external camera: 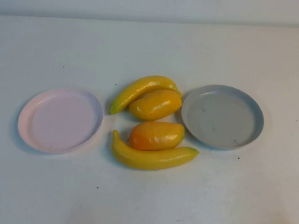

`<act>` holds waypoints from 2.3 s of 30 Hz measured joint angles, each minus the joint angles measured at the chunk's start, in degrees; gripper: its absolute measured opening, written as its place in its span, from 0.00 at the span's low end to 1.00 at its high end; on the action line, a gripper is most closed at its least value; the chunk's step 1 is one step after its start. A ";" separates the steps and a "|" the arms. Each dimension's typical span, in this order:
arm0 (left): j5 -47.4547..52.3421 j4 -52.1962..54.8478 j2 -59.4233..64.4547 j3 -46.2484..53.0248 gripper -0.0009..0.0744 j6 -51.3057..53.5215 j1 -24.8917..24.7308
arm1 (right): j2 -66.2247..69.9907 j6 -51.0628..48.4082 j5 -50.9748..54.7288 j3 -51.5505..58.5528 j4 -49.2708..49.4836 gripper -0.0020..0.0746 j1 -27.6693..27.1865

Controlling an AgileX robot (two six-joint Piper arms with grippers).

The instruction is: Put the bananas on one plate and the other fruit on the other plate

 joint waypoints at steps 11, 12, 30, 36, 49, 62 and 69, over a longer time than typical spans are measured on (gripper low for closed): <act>0.00 0.00 0.00 0.00 0.01 0.00 0.00 | 0.00 0.00 0.00 0.00 0.00 0.01 0.00; 0.00 0.00 0.00 0.00 0.01 0.00 0.00 | 0.00 0.00 0.00 0.00 0.00 0.01 0.00; 0.00 0.00 0.00 0.00 0.01 0.00 0.00 | 0.00 0.00 0.00 0.00 0.00 0.01 0.00; 0.00 0.00 0.00 0.00 0.01 0.00 0.00 | 0.00 0.00 0.00 0.00 0.00 0.01 0.00; 0.00 0.00 0.00 0.00 0.01 0.00 0.00 | 0.00 0.00 0.00 0.00 0.00 0.01 0.00; -1.39 -2.66 0.00 0.00 0.01 -0.45 0.00 | 0.00 0.00 0.00 0.00 0.00 0.01 0.00; -10.82 -17.29 0.00 0.00 0.01 -5.24 0.00 | 0.00 0.00 0.00 0.00 0.00 0.01 0.00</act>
